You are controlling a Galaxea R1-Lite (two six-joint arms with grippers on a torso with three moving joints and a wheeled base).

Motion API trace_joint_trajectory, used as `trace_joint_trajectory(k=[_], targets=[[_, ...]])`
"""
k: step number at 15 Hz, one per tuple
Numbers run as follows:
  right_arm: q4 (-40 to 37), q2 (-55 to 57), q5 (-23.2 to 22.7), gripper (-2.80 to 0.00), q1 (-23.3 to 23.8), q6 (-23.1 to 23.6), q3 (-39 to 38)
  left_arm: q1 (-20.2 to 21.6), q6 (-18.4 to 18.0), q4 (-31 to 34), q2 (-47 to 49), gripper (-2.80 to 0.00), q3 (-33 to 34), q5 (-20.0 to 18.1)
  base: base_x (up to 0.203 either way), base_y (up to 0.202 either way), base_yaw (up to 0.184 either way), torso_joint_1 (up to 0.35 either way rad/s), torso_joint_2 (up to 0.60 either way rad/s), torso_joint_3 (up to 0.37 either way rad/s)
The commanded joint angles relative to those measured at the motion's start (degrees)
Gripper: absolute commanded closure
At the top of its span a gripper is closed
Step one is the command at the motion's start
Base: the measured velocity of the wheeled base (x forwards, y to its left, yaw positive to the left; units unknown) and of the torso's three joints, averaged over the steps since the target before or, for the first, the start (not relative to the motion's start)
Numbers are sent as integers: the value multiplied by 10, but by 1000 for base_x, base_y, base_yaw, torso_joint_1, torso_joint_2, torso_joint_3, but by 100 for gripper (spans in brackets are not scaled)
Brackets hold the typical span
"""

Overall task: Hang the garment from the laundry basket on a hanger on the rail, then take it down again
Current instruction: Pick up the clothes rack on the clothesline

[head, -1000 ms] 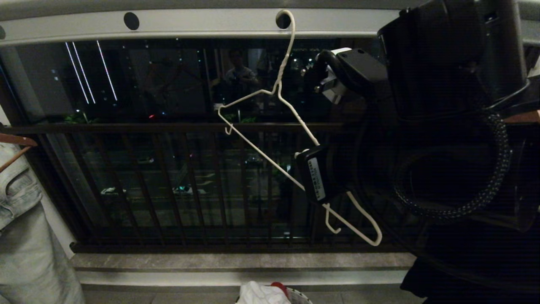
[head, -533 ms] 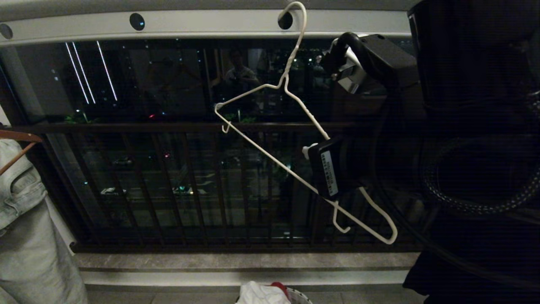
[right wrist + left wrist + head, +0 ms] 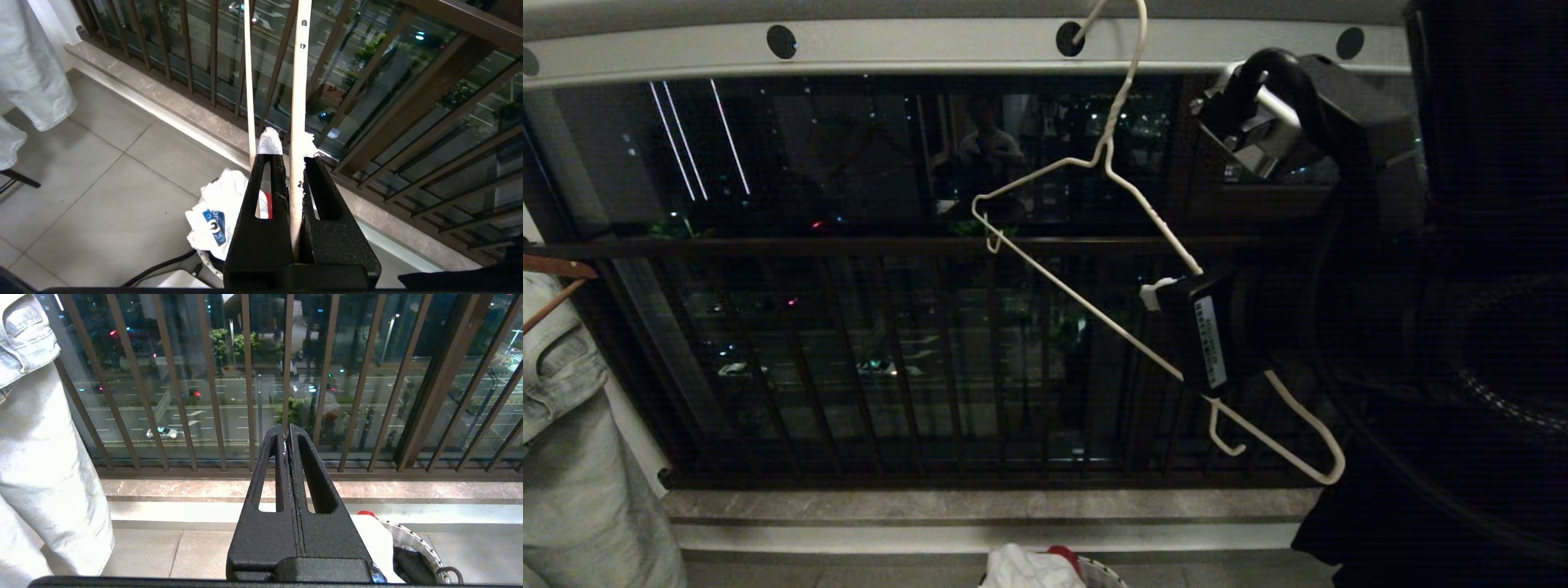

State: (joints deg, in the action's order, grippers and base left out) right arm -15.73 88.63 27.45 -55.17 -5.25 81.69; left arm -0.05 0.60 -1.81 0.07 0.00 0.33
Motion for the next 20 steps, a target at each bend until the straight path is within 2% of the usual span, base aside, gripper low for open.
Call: trace_joint_trajectory(k=[1, 4, 7, 9, 14, 15, 18, 20], targets=[[0, -30, 1, 0, 0, -1, -19, 0, 0, 0, 0, 0, 5, 0, 0, 0, 0, 0, 0, 0], [0, -74, 0, 0, -6, 0, -45, 0, 0, 0, 0, 0, 6, 0, 0, 0, 0, 0, 0, 0], [3, -119, -6, 0, -8, 6, -106, 0, 0, 0, 0, 0, 6, 0, 0, 0, 0, 0, 0, 0], [15, -149, -39, 0, -8, 6, -163, 0, 0, 0, 0, 0, 6, 0, 0, 0, 0, 0, 0, 0], [101, -198, -115, 0, -6, 23, -293, 0, 0, 0, 0, 0, 5, 0, 0, 0, 0, 0, 0, 0], [115, -204, -147, 0, -6, 27, -308, 0, 0, 0, 0, 0, 5, 0, 0, 0, 0, 0, 0, 0], [158, -193, -205, 0, -1, 40, -321, 0, 0, 0, 0, 0, 6, 0, 0, 0, 0, 0, 0, 0], [182, -175, -217, 0, 5, 43, -333, 0, 0, 0, 0, 0, 5, 0, 0, 0, 0, 0, 0, 0]])
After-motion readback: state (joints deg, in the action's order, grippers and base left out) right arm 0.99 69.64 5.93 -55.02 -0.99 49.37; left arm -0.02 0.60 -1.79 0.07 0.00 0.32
